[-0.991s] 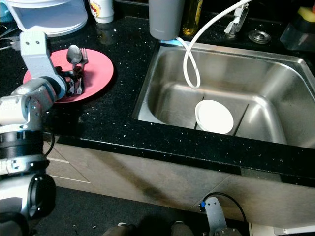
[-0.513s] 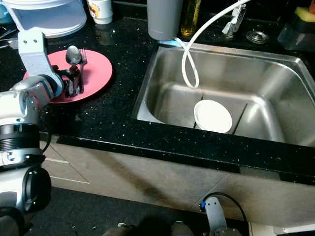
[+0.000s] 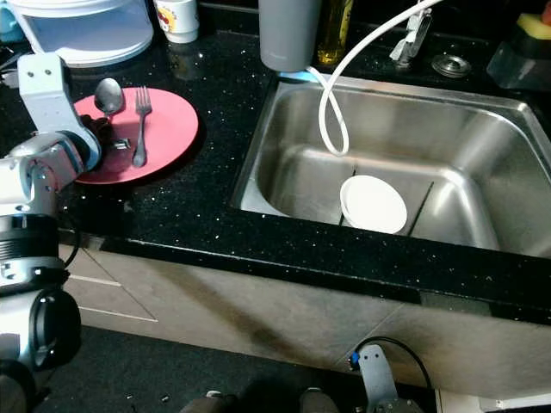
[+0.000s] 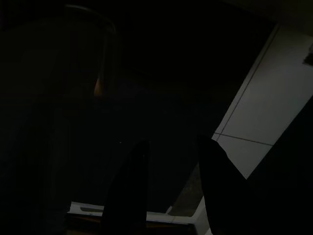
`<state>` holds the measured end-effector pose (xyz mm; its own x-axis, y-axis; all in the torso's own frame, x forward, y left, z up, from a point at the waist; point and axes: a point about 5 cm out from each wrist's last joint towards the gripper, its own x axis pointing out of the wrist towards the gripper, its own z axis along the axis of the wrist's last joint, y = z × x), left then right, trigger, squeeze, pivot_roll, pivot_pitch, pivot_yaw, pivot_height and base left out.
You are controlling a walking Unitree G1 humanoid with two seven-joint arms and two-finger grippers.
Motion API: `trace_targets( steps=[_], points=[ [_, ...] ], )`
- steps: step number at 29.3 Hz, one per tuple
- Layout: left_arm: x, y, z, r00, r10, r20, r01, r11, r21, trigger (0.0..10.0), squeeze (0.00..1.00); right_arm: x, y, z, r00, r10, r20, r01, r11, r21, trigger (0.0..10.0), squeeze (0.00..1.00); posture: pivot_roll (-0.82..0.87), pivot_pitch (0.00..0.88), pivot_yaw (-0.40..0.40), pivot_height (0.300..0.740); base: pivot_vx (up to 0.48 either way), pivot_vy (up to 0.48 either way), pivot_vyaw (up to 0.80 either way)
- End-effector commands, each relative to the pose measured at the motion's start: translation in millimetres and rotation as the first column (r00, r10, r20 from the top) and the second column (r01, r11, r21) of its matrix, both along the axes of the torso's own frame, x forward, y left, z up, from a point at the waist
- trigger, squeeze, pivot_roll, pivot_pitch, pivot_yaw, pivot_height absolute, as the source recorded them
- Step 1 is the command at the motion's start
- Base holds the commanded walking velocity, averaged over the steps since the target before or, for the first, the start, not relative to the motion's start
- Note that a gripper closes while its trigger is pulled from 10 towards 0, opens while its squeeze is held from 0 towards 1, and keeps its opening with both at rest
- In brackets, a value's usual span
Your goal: Kitchen organization
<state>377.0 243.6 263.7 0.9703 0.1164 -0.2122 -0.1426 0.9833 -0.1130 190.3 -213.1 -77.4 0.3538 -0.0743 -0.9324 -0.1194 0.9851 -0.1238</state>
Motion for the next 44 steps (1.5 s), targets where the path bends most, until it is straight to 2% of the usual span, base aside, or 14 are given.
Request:
trace_targets(
  steps=[1, 8, 12, 14, 22, 23, 24, 26, 27, 29, 30, 32, 33, 44],
  points=[
    [-1.5, 0.3, -32.8, 0.990, -0.010, -0.139, 0.005, 0.999, -0.036, 0.0, 0.00, -10.0, -4.0, -4.0, 0.999, 0.002, -0.039, -0.003, 1.000, -0.016, 10.0, 0.00, 0.06, 0.192, -0.033, 0.740, 0.000, 0.000, 0.00],
    [3.4, -7.7, -5.4, 0.998, -0.046, 0.034, 0.049, 0.996, -0.078, 0.0, 0.00, -9.8, -3.8, -4.0, 0.999, 0.006, -0.039, -0.006, 1.000, -0.019, 10.0, 0.00, 0.06, 0.190, -0.033, 0.740, 0.000, 0.000, 0.00],
    [1.9, -21.6, 30.6, 0.953, -0.127, 0.275, 0.164, 0.980, -0.113, 0.0, 0.00, -9.6, -3.8, -3.8, 0.999, 0.004, -0.038, -0.005, 1.000, -0.019, 10.0, 0.00, 0.06, 0.193, -0.034, 0.740, 0.000, 0.000, 0.00],
    [-6.5, -34.5, 58.4, 0.870, -0.192, 0.453, 0.263, 0.960, -0.098, 0.0, 0.00, -9.1, -3.9, -3.6, 0.999, 0.003, -0.036, -0.004, 1.000, -0.018, 10.0, 0.00, 0.06, 0.194, -0.035, 0.740, 0.000, 0.000, 0.00],
    [-34.7, -66.3, 88.4, 0.641, -0.330, 0.693, 0.555, 0.823, -0.121, 0.0, 0.00, -8.2, -3.6, -3.3, 1.000, -0.002, -0.029, 0.002, 1.000, -0.013, 10.0, 0.00, 0.06, 0.194, -0.036, 0.740, 0.000, 0.000, 0.00],
    [-44.8, -77.8, 94.8, 0.549, -0.396, 0.736, 0.668, 0.737, -0.102, 0.0, 0.00, -8.0, -3.6, -3.2, 1.000, -0.005, -0.024, 0.004, 1.000, -0.012, 10.0, 0.00, 0.06, 0.194, -0.036, 0.740, 0.000, 0.000, 0.00],
    [-44.8, -77.8, 94.8, 0.549, -0.396, 0.736, 0.668, 0.737, -0.102, 0.0, 0.00, -8.0, -3.6, -3.2, 1.000, -0.005, -0.024, 0.004, 1.000, -0.012, 10.0, 0.00, 0.06, 0.194, -0.036, 0.740, 0.000, 0.000, 0.00],
    [-60.6, -94.7, 100.8, 0.408, -0.489, 0.771, 0.797, 0.602, -0.039, 0.0, 0.00, -7.8, -3.5, -3.2, 1.000, -0.012, -0.019, 0.012, 1.000, -0.007, 10.0, 0.00, 0.06, 0.193, -0.037, 0.740, 0.000, 0.000, 0.00],
    [-60.6, -94.7, 100.8, 0.408, -0.489, 0.771, 0.797, 0.602, -0.039, 0.0, 0.00, -7.8, -3.5, -3.2, 1.000, -0.012, -0.019, 0.012, 1.000, -0.007, 10.0, 0.00, 0.06, 0.193, -0.037, 0.740, 0.000, 0.000, 0.00],
    [-77.3, -112.0, 100.2, 0.266, -0.578, 0.772, 0.888, 0.459, 0.037, 0.1, 0.00, -8.4, -3.4, -3.3, 0.999, -0.009, -0.031, 0.009, 1.000, -0.003, 10.0, 0.00, 0.06, 0.193, -0.037, 0.740, 0.000, 0.000, -0.34],
    [-77.3, -112.0, 100.2, 0.266, -0.578, 0.772, 0.888, 0.459, 0.037, 0.1, 0.00, -8.4, -3.4, -3.3, 0.999, -0.009, -0.031, 0.009, 1.000, -0.003, 10.0, 0.00, 0.06, 0.193, -0.037, 0.740, 0.000, 0.000, -0.68],
    [-87.1, -122.9, 95.8, 0.193, -0.622, 0.759, 0.925, 0.373, 0.071, 4.4, 0.00, -8.8, -3.5, -3.4, 0.999, 0.000, -0.044, 0.000, 1.000, -0.004, 10.0, 0.00, 0.06, 0.193, -0.037, 0.740, 0.000, 0.000, -0.80],
    [-90.0, -127.1, 93.2, 0.175, -0.637, 0.751, 0.935, 0.348, 0.077, 9.6, 0.00, -8.7, -3.6, -3.2, 0.999, 0.004, -0.047, -0.004, 1.000, -0.006, 10.0, 0.00, 0.05, 0.192, -0.035, 0.740, 0.000, 0.000, -0.80],
    [-92.1, -146.1, 77.0, 0.155, -0.753, 0.639, 0.951, 0.290, 0.111, 10.0, 0.00, -8.2, -3.3, -3.1, 0.999, 0.001, -0.042, -0.001, 1.000, -0.007, 10.0, 0.00, 0.05, 0.191, -0.032, 0.740, 0.000, 0.000, -0.80]
  ],
)
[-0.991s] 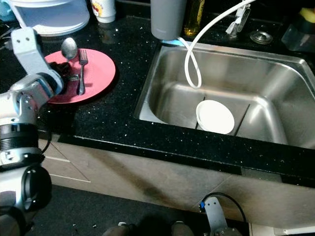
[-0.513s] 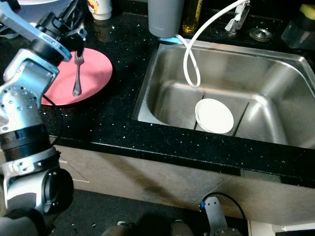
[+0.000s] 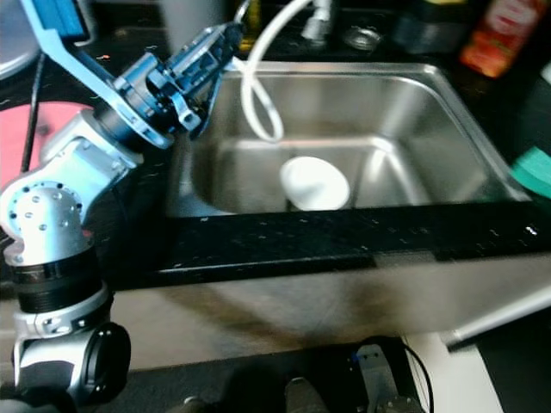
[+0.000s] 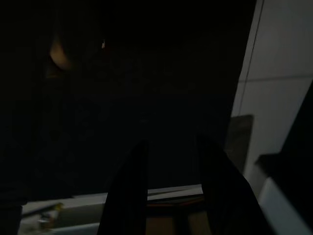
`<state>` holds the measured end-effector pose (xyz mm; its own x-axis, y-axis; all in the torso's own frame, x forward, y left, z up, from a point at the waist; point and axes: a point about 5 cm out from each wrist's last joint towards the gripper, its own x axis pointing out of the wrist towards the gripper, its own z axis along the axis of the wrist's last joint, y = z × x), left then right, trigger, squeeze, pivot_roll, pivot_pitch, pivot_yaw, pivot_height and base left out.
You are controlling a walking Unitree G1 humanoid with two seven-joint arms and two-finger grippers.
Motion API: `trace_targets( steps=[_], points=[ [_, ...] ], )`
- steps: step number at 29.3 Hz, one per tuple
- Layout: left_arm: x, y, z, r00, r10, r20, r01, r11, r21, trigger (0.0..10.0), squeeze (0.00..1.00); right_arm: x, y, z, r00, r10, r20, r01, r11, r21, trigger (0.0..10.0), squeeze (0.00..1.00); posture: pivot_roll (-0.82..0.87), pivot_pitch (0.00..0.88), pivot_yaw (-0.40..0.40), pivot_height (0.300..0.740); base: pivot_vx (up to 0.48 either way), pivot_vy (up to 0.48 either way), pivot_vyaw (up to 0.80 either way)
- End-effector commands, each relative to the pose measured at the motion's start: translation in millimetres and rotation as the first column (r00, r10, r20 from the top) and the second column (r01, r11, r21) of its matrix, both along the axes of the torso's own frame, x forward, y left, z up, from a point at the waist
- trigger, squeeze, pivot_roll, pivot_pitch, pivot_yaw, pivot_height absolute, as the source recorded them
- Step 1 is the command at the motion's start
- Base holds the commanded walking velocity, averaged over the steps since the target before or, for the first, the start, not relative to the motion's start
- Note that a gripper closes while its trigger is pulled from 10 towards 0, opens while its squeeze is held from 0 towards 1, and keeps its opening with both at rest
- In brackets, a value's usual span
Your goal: Kitchen organization
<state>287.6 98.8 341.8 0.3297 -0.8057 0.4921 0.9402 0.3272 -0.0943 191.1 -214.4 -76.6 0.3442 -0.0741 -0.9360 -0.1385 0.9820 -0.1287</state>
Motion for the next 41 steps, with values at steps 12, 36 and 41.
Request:
trace_targets(
  steps=[12, 36, 41],
  points=[
    [33.1, -8.4, -87.2, 0.965, 0.246, -0.093, -0.142, 0.783, 0.605, 10.0, 0.00, -8.1, -2.0, -3.7, 1.000, -0.013, -0.018, 0.012, 1.000, -0.003, 10.0, 0.00, 0.05, 0.195, -0.031, 0.740, 0.000, 0.000, 0.00],
    [38.6, -13.4, -30.8, 0.946, 0.317, 0.073, -0.323, 0.892, 0.317, 10.0, 0.00, -7.0, 0.4, -3.8, 1.000, -0.021, 0.017, 0.021, 0.999, 0.028, 10.0, 0.00, 0.05, 0.191, -0.030, 0.740, 0.000, 0.000, 0.00],
    [33.3, -5.6, -33.7, 0.930, 0.362, 0.054, -0.363, 0.891, 0.272, 10.0, 0.00, -6.9, 0.5, -3.8, 1.000, -0.022, 0.020, 0.022, 0.999, 0.030, 10.0, 0.00, 0.05, 0.188, -0.033, 0.740, 0.000, 0.000, 0.00]
  ],
)
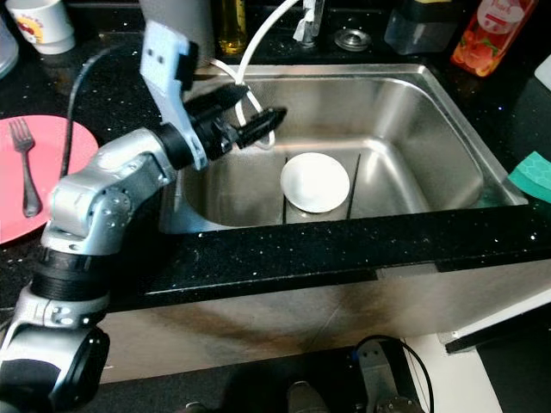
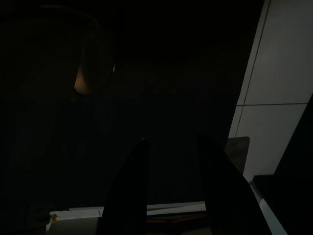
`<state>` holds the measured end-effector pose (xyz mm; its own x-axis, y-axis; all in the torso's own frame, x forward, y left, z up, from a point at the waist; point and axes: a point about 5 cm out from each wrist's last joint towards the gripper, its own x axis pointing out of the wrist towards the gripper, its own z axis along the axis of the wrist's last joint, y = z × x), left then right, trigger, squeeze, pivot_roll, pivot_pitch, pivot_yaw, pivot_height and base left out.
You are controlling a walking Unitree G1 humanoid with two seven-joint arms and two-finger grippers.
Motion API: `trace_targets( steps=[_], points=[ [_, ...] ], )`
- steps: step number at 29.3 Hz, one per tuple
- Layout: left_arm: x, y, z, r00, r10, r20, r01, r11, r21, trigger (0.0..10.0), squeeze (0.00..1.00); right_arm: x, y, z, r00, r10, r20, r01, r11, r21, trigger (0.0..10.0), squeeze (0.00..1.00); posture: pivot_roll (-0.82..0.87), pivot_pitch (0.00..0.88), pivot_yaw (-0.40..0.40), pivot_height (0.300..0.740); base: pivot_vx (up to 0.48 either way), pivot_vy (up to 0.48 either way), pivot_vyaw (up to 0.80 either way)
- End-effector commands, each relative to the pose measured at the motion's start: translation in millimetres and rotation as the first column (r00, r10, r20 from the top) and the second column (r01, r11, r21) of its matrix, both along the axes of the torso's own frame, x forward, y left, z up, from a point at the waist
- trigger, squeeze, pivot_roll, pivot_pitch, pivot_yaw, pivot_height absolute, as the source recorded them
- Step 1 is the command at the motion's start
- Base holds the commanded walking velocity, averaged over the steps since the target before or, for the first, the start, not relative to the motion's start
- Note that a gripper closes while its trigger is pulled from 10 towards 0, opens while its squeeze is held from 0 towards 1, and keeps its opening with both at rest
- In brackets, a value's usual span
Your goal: Kitchen organization
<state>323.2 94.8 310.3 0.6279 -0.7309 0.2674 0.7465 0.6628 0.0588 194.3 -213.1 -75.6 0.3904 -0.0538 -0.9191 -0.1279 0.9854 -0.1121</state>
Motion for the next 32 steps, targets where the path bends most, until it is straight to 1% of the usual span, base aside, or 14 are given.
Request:
trace_targets(
  steps=[1, 2, 5, 6, 8, 11, 13, 20, 28, 32],
  points=[
    [-3.0, -0.9, -4.6, 1.000, 0.001, -0.012, -0.001, 1.000, -0.010, 10.0, 0.00, -10.1, -0.9, -4.9, 0.999, -0.017, -0.030, 0.017, 1.000, 0.006, 10.0, 0.00, 0.06, 0.186, -0.034, 0.740, 0.000, 0.000, 0.00],
    [-3.0, -0.9, -4.6, 1.000, 0.001, -0.012, -0.001, 1.000, -0.010, 10.0, 0.00, -10.1, -0.9, -4.9, 0.999, -0.017, -0.030, 0.017, 1.000, 0.006, 10.0, 0.00, 0.06, 0.186, -0.034, 0.740, 0.000, 0.000, 0.00],
    [-9.5, -0.4, -15.4, 0.999, 0.006, -0.046, -0.007, 1.000, -0.027, 10.0, 0.00, -10.0, -1.2, -4.7, 0.999, -0.014, -0.030, 0.014, 1.000, 0.006, 10.0, 0.00, 0.06, 0.183, -0.037, 0.740, -0.480, 0.000, 0.00],
    [-9.5, -0.4, -15.4, 0.999, 0.006, -0.046, -0.007, 1.000, -0.027, 10.0, 0.00, -10.0, -1.2, -4.7, 0.999, -0.014, -0.030, 0.014, 1.000, 0.006, 10.0, 0.00, 0.06, 0.183, -0.037, 0.740, -0.480, 0.000, 0.00],
    [-12.3, -1.5, -18.8, 0.998, 0.011, -0.055, -0.013, 0.999, -0.037, 10.0, 0.00, -9.9, -1.5, -4.7, 1.000, -0.012, -0.029, 0.012, 1.000, 0.008, 10.0, 0.00, 0.06, 0.182, -0.038, 0.740, 0.000, 0.000, 0.00],
    [-13.8, -3.3, -18.8, 0.999, 0.017, -0.051, -0.019, 0.998, -0.052, 10.0, 0.00, -9.5, -1.5, -4.5, 1.000, -0.010, -0.026, 0.010, 1.000, 0.010, 10.0, 0.00, 0.06, 0.181, -0.039, 0.740, 0.000, 0.000, 0.00],
    [-14.0, -4.2, -16.3, 0.999, 0.023, -0.048, -0.027, 0.996, -0.087, 10.0, 0.00, -9.2, -1.3, -4.3, 1.000, -0.007, -0.025, 0.007, 1.000, 0.012, 10.0, 0.00, 0.06, 0.182, -0.039, 0.740, 0.000, 0.000, 0.00],
    [-18.2, -8.1, -14.5, 0.999, 0.028, -0.041, -0.033, 0.992, -0.122, 10.0, 0.00, -8.7, -0.6, -4.2, 1.000, -0.002, -0.024, 0.003, 1.000, 0.020, 10.0, 0.00, 0.06, 0.183, -0.038, 0.740, 0.000, 0.000, 0.00],
    [-17.2, -7.4, -20.5, 0.995, 0.060, -0.075, -0.069, 0.990, -0.120, 10.0, 0.00, -8.6, -0.6, -4.1, 1.000, -0.011, -0.022, 0.011, 1.000, 0.024, 10.0, 0.00, 0.07, 0.181, -0.038, 0.740, -0.446, 0.000, 0.00],
    [-18.4, -9.6, -23.0, 0.995, 0.059, -0.082, -0.068, 0.990, -0.120, 10.0, 0.00, -8.3, -0.6, -4.0, 1.000, -0.012, -0.020, 0.012, 1.000, 0.024, 10.0, 0.00, 0.07, 0.179, -0.039, 0.740, -0.471, 0.000, 0.00]
  ],
)
